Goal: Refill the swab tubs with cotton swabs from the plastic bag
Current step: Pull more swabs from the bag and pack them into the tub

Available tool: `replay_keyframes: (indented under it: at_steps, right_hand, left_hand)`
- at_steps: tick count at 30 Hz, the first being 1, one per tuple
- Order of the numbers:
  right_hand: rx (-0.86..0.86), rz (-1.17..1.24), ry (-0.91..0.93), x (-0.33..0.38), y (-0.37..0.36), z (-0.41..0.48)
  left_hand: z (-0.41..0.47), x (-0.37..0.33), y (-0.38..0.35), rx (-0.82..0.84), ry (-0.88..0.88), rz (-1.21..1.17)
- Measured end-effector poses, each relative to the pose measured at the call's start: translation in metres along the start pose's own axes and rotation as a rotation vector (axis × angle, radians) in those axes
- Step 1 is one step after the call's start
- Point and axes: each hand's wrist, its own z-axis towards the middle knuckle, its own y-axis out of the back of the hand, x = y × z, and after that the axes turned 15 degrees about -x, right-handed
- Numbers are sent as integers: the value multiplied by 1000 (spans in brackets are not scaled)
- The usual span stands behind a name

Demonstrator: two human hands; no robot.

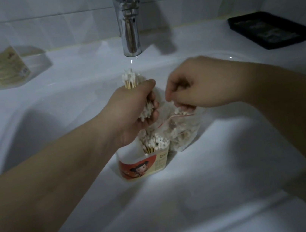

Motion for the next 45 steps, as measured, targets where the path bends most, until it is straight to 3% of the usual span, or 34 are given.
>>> replay_keyframes:
  at_steps: [4,13,20,25,35,45]
  right_hand:
    - [245,-216,46,2,-9,-3]
    - [308,-162,68,1,-22,-2]
    - [181,-266,198,4,-37,0]
    - [131,-269,177,-2,-28,3]
    - [14,41,-38,-9,0,3]
    - [-83,246,-91,-12,15,0]
  left_hand:
    - [4,1,1,-1,-52,-61]
    - [5,6,-1,13,-106,-87]
    - [4,0,0,18,-126,-104]
    - [1,0,0,39,-123,-55]
    - [-2,5,0,6,-212,182]
    - [-2,10,0,95,-306,296]
